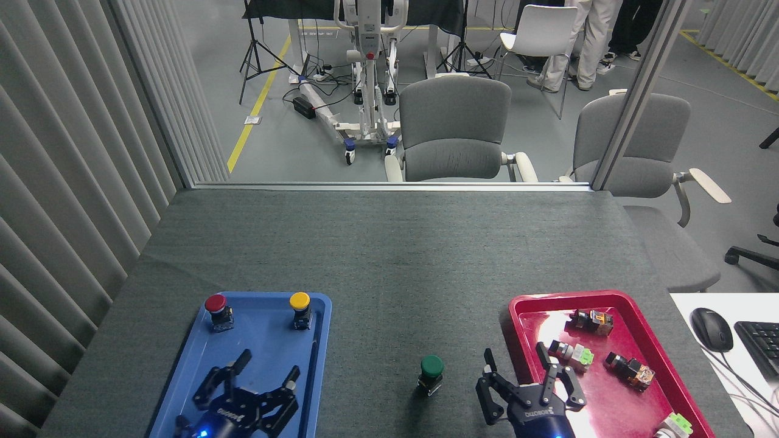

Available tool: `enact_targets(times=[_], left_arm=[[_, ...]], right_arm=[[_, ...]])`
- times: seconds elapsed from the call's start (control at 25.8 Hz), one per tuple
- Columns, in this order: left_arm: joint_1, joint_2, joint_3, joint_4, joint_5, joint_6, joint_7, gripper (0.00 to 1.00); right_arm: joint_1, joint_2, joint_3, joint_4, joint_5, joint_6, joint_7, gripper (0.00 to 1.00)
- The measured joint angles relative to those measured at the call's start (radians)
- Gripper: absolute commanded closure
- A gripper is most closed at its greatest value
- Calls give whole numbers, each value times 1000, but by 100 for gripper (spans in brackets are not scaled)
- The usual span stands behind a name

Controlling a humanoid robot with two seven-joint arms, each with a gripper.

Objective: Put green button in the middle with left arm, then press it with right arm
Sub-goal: 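Move the right gripper over the green button, then press down on the green button with the right gripper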

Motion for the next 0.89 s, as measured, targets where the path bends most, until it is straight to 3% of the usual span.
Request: enact_targets(times=[0.31, 0.5, 0.89], left_arm=[[136, 6, 186, -43, -6, 18, 59, 1], [205, -24, 280, -55, -19, 34, 138, 1], [217, -49, 328, -61, -22, 13, 152, 1]], right_arm=[[-145, 5, 212, 144, 0, 103, 12, 66], [-185, 11, 277, 198, -4, 111, 16, 83], [-180, 16, 318, 213, -5, 120, 46, 85]])
